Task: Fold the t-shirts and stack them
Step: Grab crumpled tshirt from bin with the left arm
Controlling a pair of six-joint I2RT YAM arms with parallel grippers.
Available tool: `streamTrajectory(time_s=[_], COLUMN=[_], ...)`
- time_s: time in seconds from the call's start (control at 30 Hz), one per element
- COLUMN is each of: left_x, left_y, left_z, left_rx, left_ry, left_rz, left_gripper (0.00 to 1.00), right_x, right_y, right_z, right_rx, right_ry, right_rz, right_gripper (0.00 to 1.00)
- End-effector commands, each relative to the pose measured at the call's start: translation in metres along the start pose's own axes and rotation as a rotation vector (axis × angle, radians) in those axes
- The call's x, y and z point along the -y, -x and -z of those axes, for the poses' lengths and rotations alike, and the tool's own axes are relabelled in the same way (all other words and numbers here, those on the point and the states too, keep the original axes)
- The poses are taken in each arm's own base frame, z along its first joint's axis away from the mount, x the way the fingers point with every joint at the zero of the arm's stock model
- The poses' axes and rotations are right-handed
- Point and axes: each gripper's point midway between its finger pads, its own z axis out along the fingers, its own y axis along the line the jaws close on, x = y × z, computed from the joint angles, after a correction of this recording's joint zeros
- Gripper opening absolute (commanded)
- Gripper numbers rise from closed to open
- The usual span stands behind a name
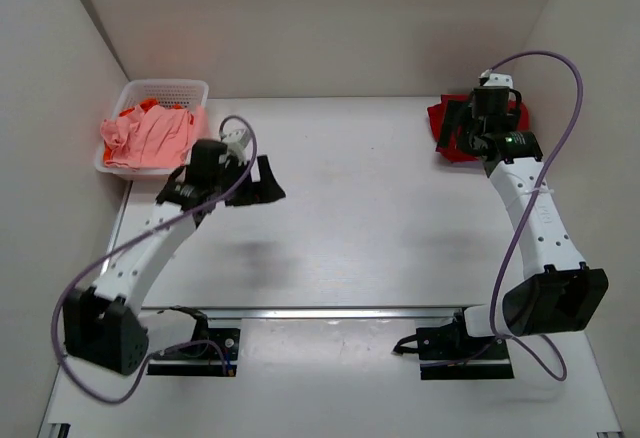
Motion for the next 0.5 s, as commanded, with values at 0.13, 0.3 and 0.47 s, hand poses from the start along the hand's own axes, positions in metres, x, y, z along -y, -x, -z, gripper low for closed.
streamTrajectory(time_s=[0.13, 0.3, 0.47], left_x=[-0.023, -0.113, -0.204], left_y=[0.167, 0.24, 0.283], left_z=[-0.001, -0.006, 0.016], left_rx=[0.202, 0.286, 0.49], left_ry=[0.259, 0.295, 0.458], left_rz=[-0.236, 0.108, 0.308], left_gripper=[0.99, 0.0, 0.39], right_x=[-0.004, -0.009, -0.017], right_y=[0.008, -0.007, -0.011], right_z=[-0.001, -0.019, -0.035], right_rx=[0.041, -0.008, -0.047], right_ry=[0.043, 0.074, 0.076], right_rz=[-0.009, 0.002, 0.053], right_gripper=[0.99, 0.99, 1.0])
